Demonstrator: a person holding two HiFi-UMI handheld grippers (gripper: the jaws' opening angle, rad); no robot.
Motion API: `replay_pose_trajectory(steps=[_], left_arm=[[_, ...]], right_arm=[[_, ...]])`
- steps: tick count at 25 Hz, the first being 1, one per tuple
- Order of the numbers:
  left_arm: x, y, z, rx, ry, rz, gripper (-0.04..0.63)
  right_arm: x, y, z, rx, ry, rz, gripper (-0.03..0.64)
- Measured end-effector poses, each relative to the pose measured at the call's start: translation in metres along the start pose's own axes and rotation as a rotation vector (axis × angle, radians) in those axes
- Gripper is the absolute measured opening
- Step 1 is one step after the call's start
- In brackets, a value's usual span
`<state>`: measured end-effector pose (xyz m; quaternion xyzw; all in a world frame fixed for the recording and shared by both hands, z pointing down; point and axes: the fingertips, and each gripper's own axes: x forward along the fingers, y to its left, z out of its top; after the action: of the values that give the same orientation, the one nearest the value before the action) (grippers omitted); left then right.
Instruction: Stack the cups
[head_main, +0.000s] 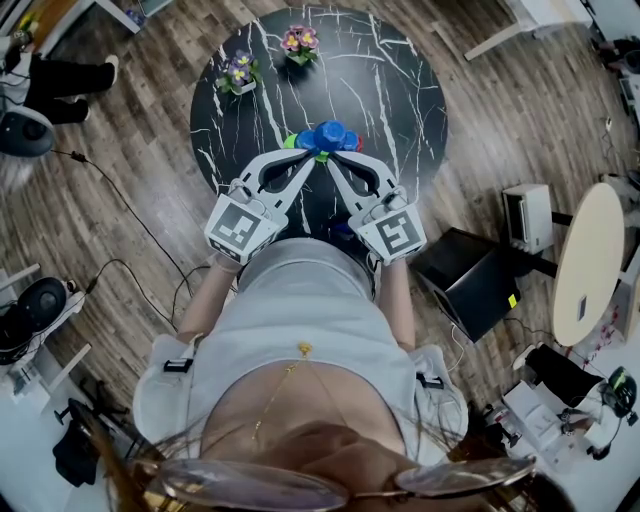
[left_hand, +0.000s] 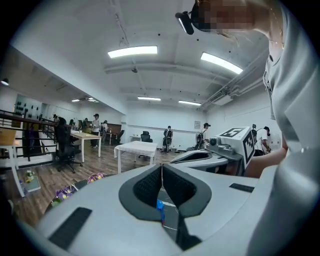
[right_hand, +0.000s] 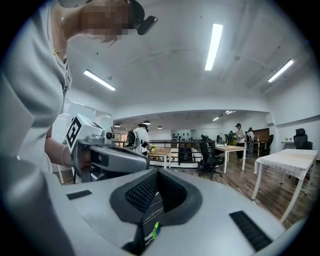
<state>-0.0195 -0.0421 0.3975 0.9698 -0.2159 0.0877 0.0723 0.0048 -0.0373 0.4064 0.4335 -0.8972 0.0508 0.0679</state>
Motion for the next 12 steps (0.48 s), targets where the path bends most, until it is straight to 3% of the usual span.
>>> replay_pose_trajectory(steps=[12], left_arm=[[0.0021, -0.0038, -0.0053, -0.018, 0.013, -0.011, 0.031]], right_arm=[[-0.0005, 0.0027, -0.0067, -0.002, 0.020, 0.009, 0.017]])
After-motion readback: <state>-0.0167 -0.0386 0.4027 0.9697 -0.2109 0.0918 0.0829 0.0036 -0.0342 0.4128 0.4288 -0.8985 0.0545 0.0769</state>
